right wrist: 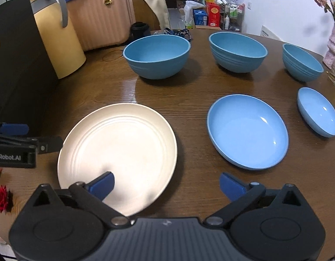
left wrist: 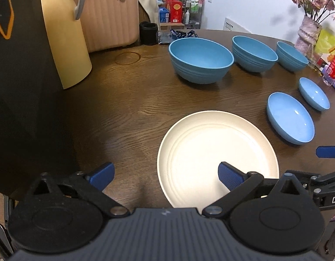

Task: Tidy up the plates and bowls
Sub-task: 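Open both grippers and release the cream plate, then close the left gripper on the larger blue plate rim while the right gripper pinches it too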

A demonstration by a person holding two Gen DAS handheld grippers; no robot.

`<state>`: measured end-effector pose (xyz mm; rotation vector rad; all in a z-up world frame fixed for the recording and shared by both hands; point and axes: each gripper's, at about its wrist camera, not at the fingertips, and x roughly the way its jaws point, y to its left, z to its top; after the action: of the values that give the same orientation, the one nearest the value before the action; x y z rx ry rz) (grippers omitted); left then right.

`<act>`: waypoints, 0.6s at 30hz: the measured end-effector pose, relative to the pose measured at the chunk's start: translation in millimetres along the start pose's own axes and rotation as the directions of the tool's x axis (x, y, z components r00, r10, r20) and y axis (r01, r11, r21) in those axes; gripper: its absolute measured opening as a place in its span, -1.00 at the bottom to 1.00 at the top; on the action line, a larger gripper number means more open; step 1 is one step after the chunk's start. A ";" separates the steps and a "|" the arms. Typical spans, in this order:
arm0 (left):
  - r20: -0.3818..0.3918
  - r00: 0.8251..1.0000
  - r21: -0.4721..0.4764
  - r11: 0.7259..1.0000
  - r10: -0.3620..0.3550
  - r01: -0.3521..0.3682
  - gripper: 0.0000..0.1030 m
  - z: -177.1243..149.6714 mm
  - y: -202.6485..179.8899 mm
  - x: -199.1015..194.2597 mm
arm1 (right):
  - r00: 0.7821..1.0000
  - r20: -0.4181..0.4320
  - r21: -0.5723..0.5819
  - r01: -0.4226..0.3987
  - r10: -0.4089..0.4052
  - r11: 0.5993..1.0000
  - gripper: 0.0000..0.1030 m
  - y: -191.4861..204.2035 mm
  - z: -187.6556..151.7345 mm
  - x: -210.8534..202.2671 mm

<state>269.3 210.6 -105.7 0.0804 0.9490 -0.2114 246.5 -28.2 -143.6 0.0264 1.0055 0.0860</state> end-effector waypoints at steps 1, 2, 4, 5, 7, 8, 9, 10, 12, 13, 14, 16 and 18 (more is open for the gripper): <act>0.002 1.000 -0.003 1.000 -0.003 0.003 1.00 -0.7 0.3 -1.2 | 1.000 0.002 0.005 0.006 -0.006 1.000 1.00 -2.0 -1.0 -3.0; 0.005 1.000 -0.006 1.000 -0.006 0.006 1.00 -0.6 1.0 -2.4 | 1.000 0.004 0.013 0.015 -0.015 1.000 1.00 -4.5 -1.9 -6.3; 0.011 1.000 -0.014 1.000 -0.008 0.008 1.00 0.0 1.8 -4.2 | 1.000 0.009 0.024 0.028 -0.028 0.999 1.00 -11.2 -4.9 -12.5; 0.013 1.000 -0.020 1.000 -0.009 0.009 1.00 0.7 1.8 -5.3 | 0.999 0.011 0.030 0.036 -0.036 0.999 1.00 -14.3 -5.8 -15.4; 0.017 1.000 -0.035 0.999 -0.019 0.020 1.00 1.9 2.3 -7.5 | 0.998 0.015 0.042 0.054 -0.054 0.998 1.00 -21.9 -6.7 -21.3; 0.018 1.000 -0.041 0.999 -0.024 0.024 1.00 2.9 2.3 -8.0 | 0.998 0.018 0.048 0.058 -0.059 0.997 1.00 -25.2 -7.3 -22.7; 0.019 1.000 -0.045 0.999 -0.025 0.026 1.00 3.9 1.6 -8.6 | 0.998 0.021 0.055 0.065 -0.066 0.996 1.00 -29.5 -7.6 -25.1; 0.020 0.999 -0.047 0.999 -0.025 0.026 1.00 5.0 0.5 -8.8 | 0.997 0.023 0.063 0.069 -0.070 0.996 1.00 -33.4 -8.0 -26.6; 0.022 0.999 -0.051 0.998 -0.024 0.025 1.00 6.7 -3.2 -9.9 | 0.997 0.026 0.076 0.077 -0.079 0.994 1.00 -41.8 -8.3 -30.0; 0.023 1.000 -0.052 0.998 -0.022 0.023 1.00 7.6 -5.6 -10.0 | 0.996 0.028 0.081 0.079 -0.082 0.994 1.00 -46.3 -8.4 -31.5; 0.022 1.000 -0.053 0.998 -0.019 0.020 1.00 8.9 -8.5 -10.0 | 0.996 0.030 0.085 0.080 -0.083 0.993 1.00 -50.4 -9.1 -33.4; 0.022 1.000 -0.055 0.998 -0.016 0.018 1.00 11.2 -15.4 -9.5 | 0.996 0.035 0.092 0.077 -0.080 0.993 1.00 -59.7 -9.0 -35.7; 0.022 1.000 -0.061 0.998 -0.010 0.011 1.00 14.3 -23.1 -8.8 | 0.996 0.038 0.091 0.074 -0.078 0.993 1.00 -70.7 -7.7 -37.0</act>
<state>270.7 187.0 -89.7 0.0164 0.9333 -0.1926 224.5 -102.0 -120.9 0.0711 0.9670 -0.0294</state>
